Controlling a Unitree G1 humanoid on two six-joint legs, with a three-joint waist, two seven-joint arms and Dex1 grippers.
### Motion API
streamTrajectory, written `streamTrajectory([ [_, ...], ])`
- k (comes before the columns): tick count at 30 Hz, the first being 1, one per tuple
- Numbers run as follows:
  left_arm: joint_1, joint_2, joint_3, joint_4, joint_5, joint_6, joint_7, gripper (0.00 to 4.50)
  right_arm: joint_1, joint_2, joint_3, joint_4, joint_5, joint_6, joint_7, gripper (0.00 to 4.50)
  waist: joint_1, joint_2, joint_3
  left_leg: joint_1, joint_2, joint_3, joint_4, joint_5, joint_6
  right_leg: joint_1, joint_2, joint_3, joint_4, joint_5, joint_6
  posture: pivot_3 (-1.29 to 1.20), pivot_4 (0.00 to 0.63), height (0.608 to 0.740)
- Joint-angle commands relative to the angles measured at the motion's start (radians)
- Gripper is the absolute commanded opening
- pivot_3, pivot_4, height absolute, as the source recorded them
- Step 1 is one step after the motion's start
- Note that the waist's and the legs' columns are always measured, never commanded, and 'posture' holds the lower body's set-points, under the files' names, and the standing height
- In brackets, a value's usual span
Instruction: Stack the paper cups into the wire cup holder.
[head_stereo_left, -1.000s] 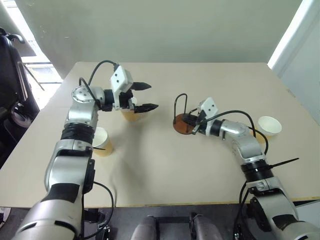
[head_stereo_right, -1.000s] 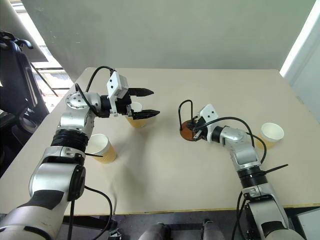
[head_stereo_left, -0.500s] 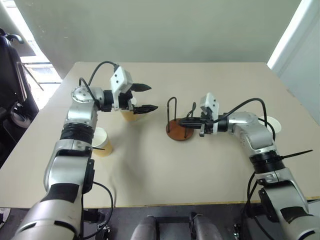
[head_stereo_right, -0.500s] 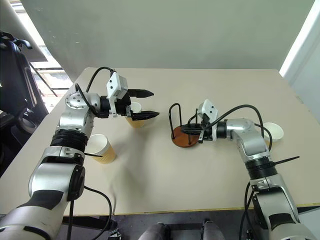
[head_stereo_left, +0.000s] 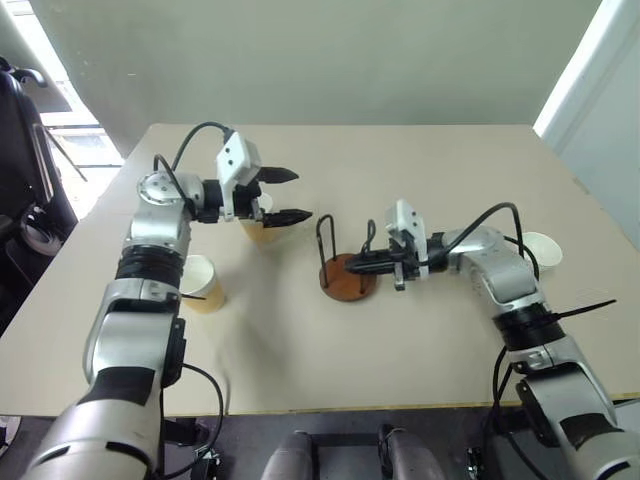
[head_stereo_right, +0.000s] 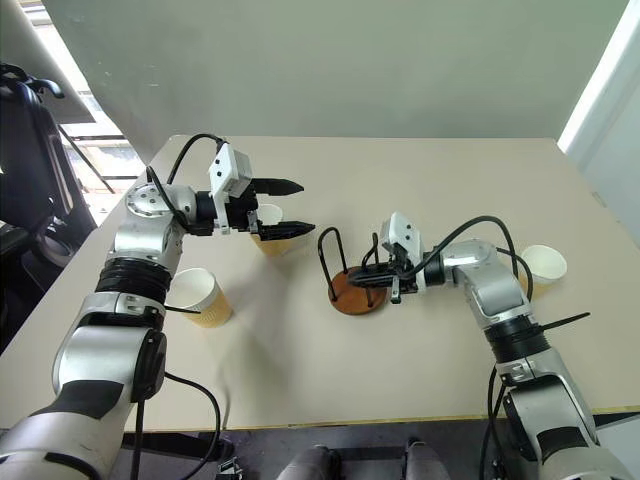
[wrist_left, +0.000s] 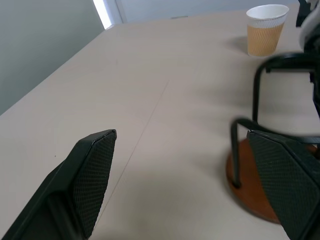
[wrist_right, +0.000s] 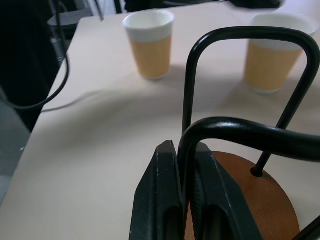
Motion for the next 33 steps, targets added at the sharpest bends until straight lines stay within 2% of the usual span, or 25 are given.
streamTrajectory([
  [1, -0.013, 0.014, 0.013, -0.043, -0.008, -0.003, -0.006, 4.5, -0.011, -0.003, -0.001, -0.039, 0.004, -0.031, 0.014, 0.02, 0.0, 0.0, 0.0, 0.0, 0.0, 0.0, 0.0, 0.0, 0.0, 0.0, 0.0, 0.0, 0.0, 0.0, 0.0, 0.0, 0.15, 0.74],
  [19, -0.021, 0.014, 0.011, -0.041, -0.007, -0.002, -0.009, 4.5, -0.053, 0.008, 0.016, 0.073, -0.039, -0.096, 0.03, 0.02, 0.0, 0.0, 0.0, 0.0, 0.0, 0.0, 0.0, 0.0, 0.0, 0.0, 0.0, 0.0, 0.0, 0.0, 0.0, 0.0, 0.15, 0.74],
  [23, -0.021, 0.009, 0.01, -0.044, -0.008, 0.0, -0.008, 4.5, -0.058, 0.012, 0.013, 0.094, -0.054, -0.12, 0.014, 1.03, 0.0, 0.0, 0.0, 0.0, 0.0, 0.0, 0.0, 0.0, 0.0, 0.0, 0.0, 0.0, 0.0, 0.0, 0.0, 0.0, 0.15, 0.74],
  [33, -0.025, 0.0, 0.013, -0.041, -0.015, 0.008, -0.013, 4.5, -0.072, -0.042, -0.004, 0.121, -0.068, -0.135, 0.036, 1.03, 0.0, 0.0, 0.0, 0.0, 0.0, 0.0, 0.0, 0.0, 0.0, 0.0, 0.0, 0.0, 0.0, 0.0, -0.001, 0.0, 0.15, 0.74],
])
